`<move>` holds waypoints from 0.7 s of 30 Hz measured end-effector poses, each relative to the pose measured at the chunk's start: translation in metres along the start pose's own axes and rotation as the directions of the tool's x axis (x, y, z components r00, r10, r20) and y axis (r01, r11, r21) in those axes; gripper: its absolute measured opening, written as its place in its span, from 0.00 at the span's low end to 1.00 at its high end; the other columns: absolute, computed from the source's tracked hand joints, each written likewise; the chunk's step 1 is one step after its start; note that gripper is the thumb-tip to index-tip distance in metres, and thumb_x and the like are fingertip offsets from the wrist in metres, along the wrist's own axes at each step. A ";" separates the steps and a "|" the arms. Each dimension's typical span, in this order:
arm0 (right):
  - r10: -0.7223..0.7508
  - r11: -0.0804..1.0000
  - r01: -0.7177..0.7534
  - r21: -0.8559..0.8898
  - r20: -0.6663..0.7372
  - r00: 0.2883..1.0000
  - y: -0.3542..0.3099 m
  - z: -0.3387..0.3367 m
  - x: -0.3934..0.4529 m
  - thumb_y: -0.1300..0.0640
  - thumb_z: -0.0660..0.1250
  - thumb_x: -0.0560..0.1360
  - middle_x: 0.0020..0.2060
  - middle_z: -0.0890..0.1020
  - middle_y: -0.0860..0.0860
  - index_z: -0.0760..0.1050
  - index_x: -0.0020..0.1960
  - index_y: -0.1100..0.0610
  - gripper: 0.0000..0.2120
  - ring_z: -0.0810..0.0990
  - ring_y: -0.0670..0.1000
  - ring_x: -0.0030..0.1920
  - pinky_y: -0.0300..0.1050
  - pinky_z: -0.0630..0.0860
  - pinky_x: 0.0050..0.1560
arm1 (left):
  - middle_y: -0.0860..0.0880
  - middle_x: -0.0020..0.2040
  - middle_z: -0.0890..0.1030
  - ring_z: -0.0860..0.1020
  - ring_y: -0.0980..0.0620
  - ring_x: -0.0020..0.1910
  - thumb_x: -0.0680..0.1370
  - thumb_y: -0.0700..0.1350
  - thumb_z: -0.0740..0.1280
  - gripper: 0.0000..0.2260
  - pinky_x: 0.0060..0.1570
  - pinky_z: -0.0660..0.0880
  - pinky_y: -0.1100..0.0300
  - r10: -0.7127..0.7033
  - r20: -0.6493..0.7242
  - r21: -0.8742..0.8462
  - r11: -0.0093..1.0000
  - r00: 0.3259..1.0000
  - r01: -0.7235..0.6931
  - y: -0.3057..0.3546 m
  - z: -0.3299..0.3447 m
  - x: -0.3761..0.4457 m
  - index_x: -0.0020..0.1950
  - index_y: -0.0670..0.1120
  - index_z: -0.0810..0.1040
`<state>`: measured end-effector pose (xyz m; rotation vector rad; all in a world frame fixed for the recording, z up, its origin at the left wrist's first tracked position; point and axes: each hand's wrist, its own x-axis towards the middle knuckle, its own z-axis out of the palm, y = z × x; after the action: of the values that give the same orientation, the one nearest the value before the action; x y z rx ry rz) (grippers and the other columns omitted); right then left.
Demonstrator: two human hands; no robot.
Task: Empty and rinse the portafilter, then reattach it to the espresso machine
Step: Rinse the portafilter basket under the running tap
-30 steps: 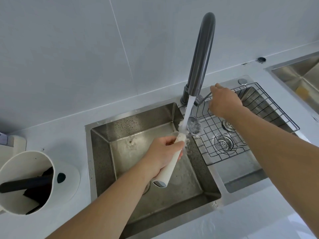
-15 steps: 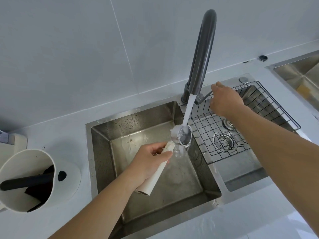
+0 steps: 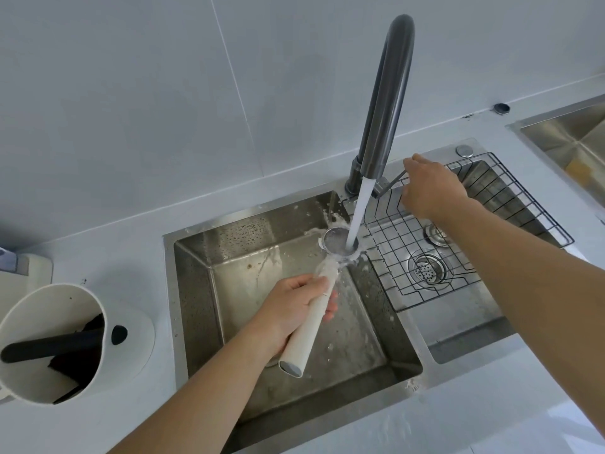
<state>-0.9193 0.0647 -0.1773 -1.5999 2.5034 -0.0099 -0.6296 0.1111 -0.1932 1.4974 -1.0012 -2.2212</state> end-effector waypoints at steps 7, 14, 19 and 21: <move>0.002 1.000 -0.002 0.002 0.005 1.000 -0.001 -0.002 -0.001 0.65 0.62 0.76 0.69 0.71 0.59 0.70 0.66 0.63 0.18 0.75 0.64 0.63 0.53 0.74 0.52 | 0.43 0.40 0.83 0.79 0.49 0.32 0.79 0.42 0.67 0.09 0.31 0.78 0.58 -0.093 0.039 -0.094 0.991 0.995 0.096 0.002 0.013 0.000 0.53 0.38 0.80; 0.004 1.000 -0.004 0.026 0.002 1.000 -0.001 -0.003 -0.003 0.67 0.60 0.76 0.71 0.70 0.59 0.69 0.67 0.64 0.20 0.74 0.65 0.64 0.53 0.74 0.55 | 0.45 0.37 0.83 0.76 0.53 0.27 0.80 0.45 0.64 0.15 0.24 0.75 0.62 -0.189 0.102 -0.111 0.973 0.977 0.200 0.008 0.014 0.002 0.62 0.37 0.77; 0.024 0.994 -0.026 0.110 0.013 1.000 0.003 0.004 0.000 0.65 0.60 0.77 0.79 0.59 0.57 0.62 0.74 0.63 0.25 0.68 0.64 0.72 0.55 0.72 0.62 | 0.45 0.38 0.84 0.77 0.51 0.28 0.79 0.43 0.66 0.09 0.27 0.75 0.60 -0.114 0.044 0.060 0.992 0.993 0.111 0.011 0.010 0.001 0.56 0.40 0.80; 0.036 0.986 -0.036 0.164 0.000 0.999 0.004 0.007 0.000 0.64 0.60 0.78 0.79 0.59 0.58 0.59 0.76 0.62 0.27 0.68 0.64 0.72 0.54 0.73 0.59 | 0.45 0.38 0.84 0.78 0.50 0.29 0.79 0.43 0.67 0.07 0.29 0.75 0.58 -0.080 0.022 0.115 0.990 0.997 0.077 0.009 0.007 0.003 0.53 0.43 0.82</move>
<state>-0.9219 0.0672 -0.1850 -1.4906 2.4614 -0.2085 -0.6388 0.1056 -0.1876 1.5856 -1.1133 -2.2782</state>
